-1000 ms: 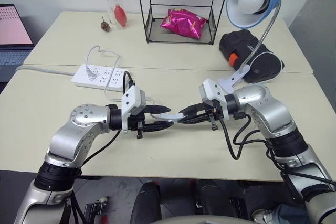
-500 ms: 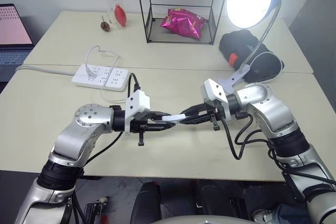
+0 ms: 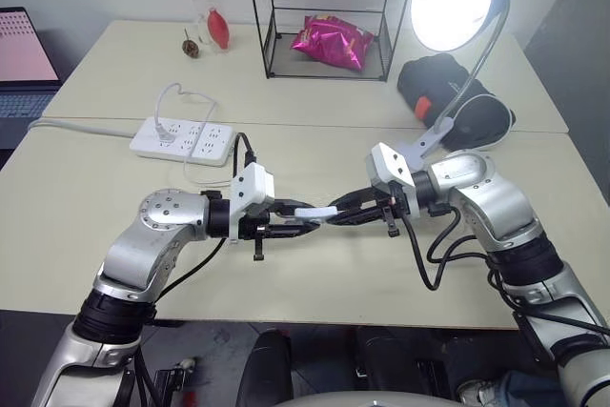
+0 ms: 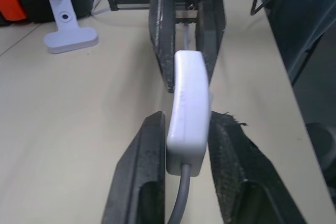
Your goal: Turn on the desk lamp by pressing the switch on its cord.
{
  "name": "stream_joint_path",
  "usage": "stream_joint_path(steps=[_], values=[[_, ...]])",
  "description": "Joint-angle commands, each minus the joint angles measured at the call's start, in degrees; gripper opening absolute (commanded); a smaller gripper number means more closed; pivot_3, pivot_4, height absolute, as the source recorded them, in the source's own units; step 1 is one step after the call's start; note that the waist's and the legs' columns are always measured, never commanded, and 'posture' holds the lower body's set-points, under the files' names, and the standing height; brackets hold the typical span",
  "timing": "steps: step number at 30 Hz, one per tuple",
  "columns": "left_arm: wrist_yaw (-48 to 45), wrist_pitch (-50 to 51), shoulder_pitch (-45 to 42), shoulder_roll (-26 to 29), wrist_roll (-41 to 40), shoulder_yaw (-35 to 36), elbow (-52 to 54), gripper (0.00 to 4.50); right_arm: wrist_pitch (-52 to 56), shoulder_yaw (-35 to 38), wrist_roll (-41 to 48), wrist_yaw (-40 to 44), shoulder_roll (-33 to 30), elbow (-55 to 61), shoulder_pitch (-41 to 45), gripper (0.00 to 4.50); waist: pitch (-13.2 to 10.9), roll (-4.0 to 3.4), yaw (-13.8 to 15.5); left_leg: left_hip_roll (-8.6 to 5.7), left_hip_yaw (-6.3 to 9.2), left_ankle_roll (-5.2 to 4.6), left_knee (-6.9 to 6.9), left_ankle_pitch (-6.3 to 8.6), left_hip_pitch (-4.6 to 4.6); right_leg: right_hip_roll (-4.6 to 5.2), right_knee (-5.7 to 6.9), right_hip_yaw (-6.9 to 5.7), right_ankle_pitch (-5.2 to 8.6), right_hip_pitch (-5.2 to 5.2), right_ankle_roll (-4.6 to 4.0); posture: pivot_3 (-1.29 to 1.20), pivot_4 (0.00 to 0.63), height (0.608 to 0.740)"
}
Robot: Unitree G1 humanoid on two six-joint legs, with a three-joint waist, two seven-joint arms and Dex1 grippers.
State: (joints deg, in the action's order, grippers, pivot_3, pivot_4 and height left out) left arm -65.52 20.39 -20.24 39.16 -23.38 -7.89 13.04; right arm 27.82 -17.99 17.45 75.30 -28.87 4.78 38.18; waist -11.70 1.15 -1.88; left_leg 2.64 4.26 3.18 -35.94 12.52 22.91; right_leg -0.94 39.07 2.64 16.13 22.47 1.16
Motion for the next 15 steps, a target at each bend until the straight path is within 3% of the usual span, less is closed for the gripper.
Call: stream_joint_path(steps=[1,8,15], values=[[0.78,-4.41,-0.04,0.71,3.14,0.80,-1.06,2.28,-1.55,-0.92,1.14,1.10,0.37,3.02,0.37,0.37,0.00,0.00,0.02,0.00,0.00,0.00,0.00,0.00,0.01,0.00,0.00,0.00,0.00,0.00,0.00,0.00,0.150,0.740],[-1.73,-6.36,2.29,3.79,3.88,1.77,0.44,3.84,-6.65,-1.89,-1.89,0.78,0.57,-2.69,1.48,0.37,0.00,0.00,-0.05,0.00,-0.01,0.00,0.02,0.00,0.01,0.01,-0.01,0.01,0.00,0.02,0.00,0.00,0.150,0.740],[-0.19,-6.41,6.80,6.34,2.72,6.26,2.21,3.88,-17.92,-2.94,-8.10,-2.02,4.05,-18.17,5.01,0.37,0.00,0.00,-0.06,0.00,-0.02,0.00,0.01,0.00,0.00,0.01,0.00,0.01,0.00,0.03,0.00,0.00,0.150,0.740]])
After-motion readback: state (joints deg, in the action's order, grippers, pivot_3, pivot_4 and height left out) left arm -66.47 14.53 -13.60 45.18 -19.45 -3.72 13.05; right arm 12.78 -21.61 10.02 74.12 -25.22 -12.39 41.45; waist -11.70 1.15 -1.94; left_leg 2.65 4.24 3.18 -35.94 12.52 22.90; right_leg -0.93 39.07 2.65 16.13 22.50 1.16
